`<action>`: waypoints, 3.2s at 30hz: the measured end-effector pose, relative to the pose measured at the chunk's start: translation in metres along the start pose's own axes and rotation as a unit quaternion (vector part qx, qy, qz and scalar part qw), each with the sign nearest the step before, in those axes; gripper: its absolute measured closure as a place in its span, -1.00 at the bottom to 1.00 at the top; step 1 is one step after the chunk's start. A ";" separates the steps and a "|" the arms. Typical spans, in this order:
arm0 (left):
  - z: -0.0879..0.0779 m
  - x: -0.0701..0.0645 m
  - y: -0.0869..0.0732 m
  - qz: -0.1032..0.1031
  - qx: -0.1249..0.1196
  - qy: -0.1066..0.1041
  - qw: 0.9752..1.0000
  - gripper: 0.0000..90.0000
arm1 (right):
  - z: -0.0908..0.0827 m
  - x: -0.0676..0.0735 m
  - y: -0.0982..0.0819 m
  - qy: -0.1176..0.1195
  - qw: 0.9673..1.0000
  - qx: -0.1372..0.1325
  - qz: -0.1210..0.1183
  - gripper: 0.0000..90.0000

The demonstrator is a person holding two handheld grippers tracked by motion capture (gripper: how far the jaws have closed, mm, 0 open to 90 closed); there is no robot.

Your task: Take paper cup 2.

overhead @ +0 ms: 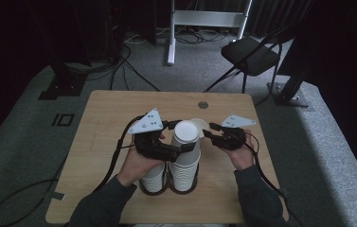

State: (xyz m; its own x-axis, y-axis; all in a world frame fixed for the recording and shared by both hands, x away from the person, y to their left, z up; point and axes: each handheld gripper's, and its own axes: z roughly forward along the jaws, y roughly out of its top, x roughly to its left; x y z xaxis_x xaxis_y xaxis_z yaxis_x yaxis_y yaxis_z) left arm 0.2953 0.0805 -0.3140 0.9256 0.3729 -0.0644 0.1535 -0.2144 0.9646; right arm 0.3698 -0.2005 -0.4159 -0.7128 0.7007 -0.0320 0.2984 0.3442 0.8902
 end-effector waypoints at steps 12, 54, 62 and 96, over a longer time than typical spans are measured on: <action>-0.003 0.002 0.006 -0.003 -0.008 -0.010 1.000 -0.51 | -0.001 0.001 0.000 0.002 1.000 -0.002 -0.001 0.28; -0.007 0.008 0.027 -0.008 -0.027 -0.029 0.999 -0.51 | 0.000 0.000 -0.001 0.002 1.000 0.002 -0.001 0.28; -0.008 0.009 0.031 -0.007 -0.029 -0.030 0.999 -0.51 | 0.000 -0.001 -0.002 0.001 1.000 0.001 -0.002 0.28; -0.012 0.012 0.043 -0.014 -0.043 -0.039 0.998 -0.51 | 0.000 -0.001 -0.002 0.001 1.000 0.003 -0.001 0.28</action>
State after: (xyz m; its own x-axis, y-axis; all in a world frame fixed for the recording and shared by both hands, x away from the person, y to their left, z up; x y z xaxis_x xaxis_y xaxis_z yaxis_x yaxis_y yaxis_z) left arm 0.3090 0.0869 -0.2701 0.9460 0.3058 -0.1076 0.1519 -0.1248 0.9805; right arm 0.3696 -0.2021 -0.4179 -0.7144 0.6990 -0.0324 0.3007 0.3484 0.8878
